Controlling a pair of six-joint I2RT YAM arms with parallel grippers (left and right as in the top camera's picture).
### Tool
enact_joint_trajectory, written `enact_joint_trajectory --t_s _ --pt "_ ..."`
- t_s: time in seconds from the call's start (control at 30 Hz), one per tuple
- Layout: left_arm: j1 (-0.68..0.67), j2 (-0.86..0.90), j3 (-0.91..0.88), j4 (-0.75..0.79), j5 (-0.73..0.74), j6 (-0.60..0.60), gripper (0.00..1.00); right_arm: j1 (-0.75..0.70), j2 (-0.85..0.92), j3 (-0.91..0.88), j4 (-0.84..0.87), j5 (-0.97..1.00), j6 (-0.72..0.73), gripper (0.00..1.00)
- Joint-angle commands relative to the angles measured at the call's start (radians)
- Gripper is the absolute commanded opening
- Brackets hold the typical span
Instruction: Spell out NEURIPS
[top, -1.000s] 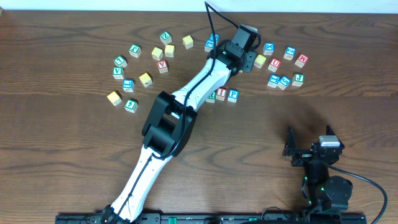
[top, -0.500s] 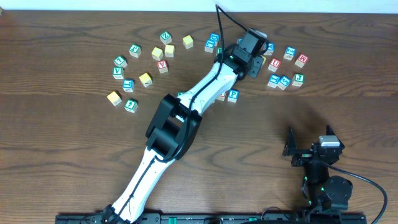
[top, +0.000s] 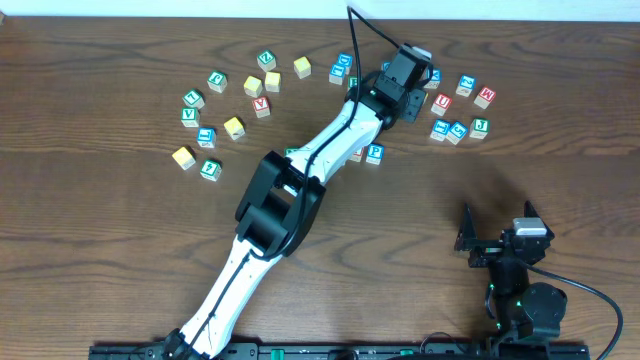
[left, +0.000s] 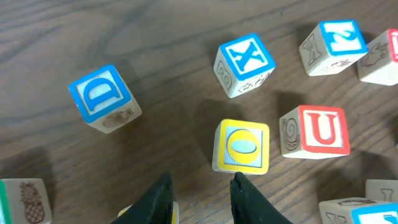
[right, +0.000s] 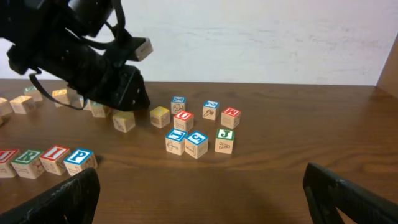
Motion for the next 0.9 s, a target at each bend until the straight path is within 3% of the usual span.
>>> enact_joint_trajectory --t_s 0.0,0.3,0.5,0.87 --pt "0.005 0.05 0.007 0.002 -0.024 0.013 0.3 -0.006 -0.006 -0.001 -0.003 -0.005 0.008 0.99" --pt "0.005 0.055 0.007 0.002 -0.074 0.002 0.3 -0.006 -0.006 -0.001 -0.003 -0.005 0.008 0.99" --pt "0.005 0.048 0.009 -0.056 -0.103 -0.085 0.3 -0.006 -0.006 -0.001 -0.003 -0.005 0.008 0.99" --pt "0.005 -0.132 0.012 -0.192 -0.115 -0.127 0.31 -0.006 -0.006 -0.001 -0.003 -0.005 0.008 0.99"
